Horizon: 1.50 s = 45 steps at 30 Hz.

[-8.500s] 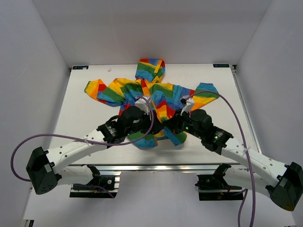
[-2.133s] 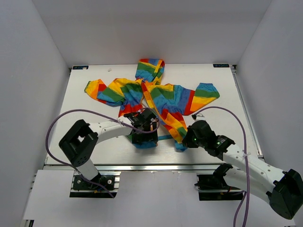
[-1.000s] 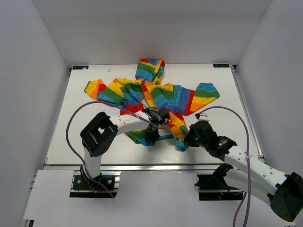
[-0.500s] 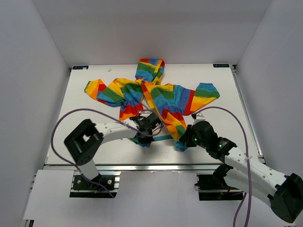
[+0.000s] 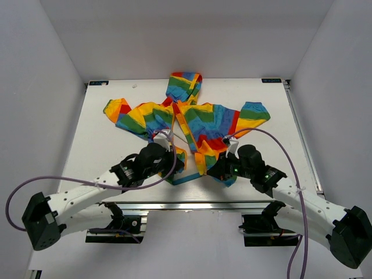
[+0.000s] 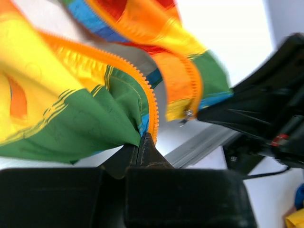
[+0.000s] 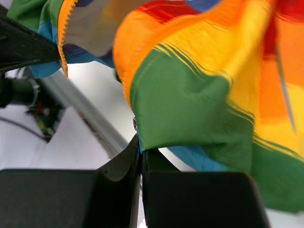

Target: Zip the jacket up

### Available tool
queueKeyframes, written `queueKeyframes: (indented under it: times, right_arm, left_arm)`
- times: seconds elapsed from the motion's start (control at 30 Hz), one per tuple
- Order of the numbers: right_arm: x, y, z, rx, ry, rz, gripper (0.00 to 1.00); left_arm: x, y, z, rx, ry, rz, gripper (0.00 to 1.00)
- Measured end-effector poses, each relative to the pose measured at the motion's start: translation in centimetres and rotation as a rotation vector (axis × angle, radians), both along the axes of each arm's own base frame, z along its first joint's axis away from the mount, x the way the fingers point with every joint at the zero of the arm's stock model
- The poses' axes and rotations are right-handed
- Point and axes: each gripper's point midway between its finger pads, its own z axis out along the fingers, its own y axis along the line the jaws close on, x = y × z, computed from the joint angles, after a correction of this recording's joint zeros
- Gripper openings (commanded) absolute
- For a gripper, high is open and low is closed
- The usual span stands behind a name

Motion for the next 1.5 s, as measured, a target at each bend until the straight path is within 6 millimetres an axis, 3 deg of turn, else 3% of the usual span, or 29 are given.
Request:
queueKeyframes:
  times: [0.17,0.33,1.0,1.5]
  right_arm:
    - [-0.2,1.4,1.7,0.074,-0.033,0.069,0.0]
    - [0.3,2.9,2.6,0.128,-0.027,0.09,0.0]
    - [0.5,5.6,5.9,0.285,-0.104,0.201,0.0]
    - [0.9,6.3,5.8,0.312,-0.094,0.208,0.0]
  left_arm:
    - [-0.3,0.5,2.7,-0.091,-0.079,-0.002,0.0]
    - [0.0,0.2,4.0,-0.147,-0.118,0.008,0.0]
    - [1.0,-0.2,3.7,-0.199,-0.116,0.068,0.0]
    - [1.5,0.2,3.9,-0.201,-0.126,0.105,0.0]
